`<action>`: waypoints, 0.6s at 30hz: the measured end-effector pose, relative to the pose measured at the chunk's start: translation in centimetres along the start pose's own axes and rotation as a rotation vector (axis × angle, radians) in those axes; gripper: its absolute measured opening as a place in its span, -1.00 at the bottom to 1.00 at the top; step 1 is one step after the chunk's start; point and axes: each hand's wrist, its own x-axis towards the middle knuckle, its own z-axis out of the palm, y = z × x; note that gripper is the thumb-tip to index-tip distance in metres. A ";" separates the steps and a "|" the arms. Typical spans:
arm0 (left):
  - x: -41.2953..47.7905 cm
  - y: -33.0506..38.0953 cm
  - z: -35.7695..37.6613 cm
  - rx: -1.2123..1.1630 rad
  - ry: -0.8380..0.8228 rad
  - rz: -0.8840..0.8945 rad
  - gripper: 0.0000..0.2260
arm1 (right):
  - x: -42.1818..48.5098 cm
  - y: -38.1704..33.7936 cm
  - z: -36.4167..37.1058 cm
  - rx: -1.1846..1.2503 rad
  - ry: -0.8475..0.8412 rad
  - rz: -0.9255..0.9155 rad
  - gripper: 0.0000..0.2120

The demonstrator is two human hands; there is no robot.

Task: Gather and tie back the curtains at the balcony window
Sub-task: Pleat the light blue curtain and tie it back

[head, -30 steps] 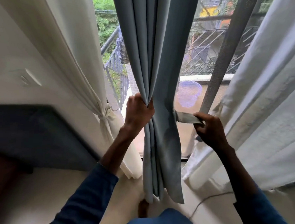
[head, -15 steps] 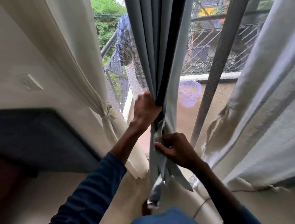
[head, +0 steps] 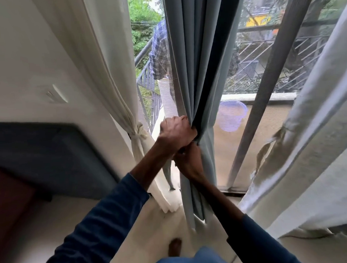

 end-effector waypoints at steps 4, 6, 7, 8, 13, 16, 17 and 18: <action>0.2 -0.4 -0.2 -0.042 -0.075 -0.016 -0.62 | -0.3 0.6 0.8 0.302 -0.147 0.040 -0.60; 0.2 -0.8 0.0 -0.061 -0.095 -0.016 -0.62 | -0.4 1.1 0.3 0.292 -0.243 0.007 -0.69; 0.0 -0.9 0.1 -0.075 -0.100 -0.014 -0.62 | -0.5 1.5 -0.2 0.270 -0.305 -0.002 -0.72; -0.1 -1.0 0.3 -0.093 -0.101 -0.013 -0.63 | -0.5 2.0 -0.9 0.249 -0.375 0.006 -0.68; -0.3 -2.1 1.1 -0.273 -0.102 -0.032 -0.63 | -0.2 2.5 -9.5 0.211 -0.602 0.156 -0.73; -0.2 -2.7 1.3 -0.389 -0.099 -0.010 -0.75 | 2.3 3.4 -14.8 0.401 -0.100 0.241 -0.80; -0.2 -2.8 1.3 -0.418 -0.095 0.001 -0.79 | 3.7 3.9 -15.3 0.474 0.053 0.267 -0.79; -0.3 -2.8 1.4 -0.443 -0.091 0.017 -0.83 | 5.3 4.3 -15.1 0.498 0.128 0.303 -0.76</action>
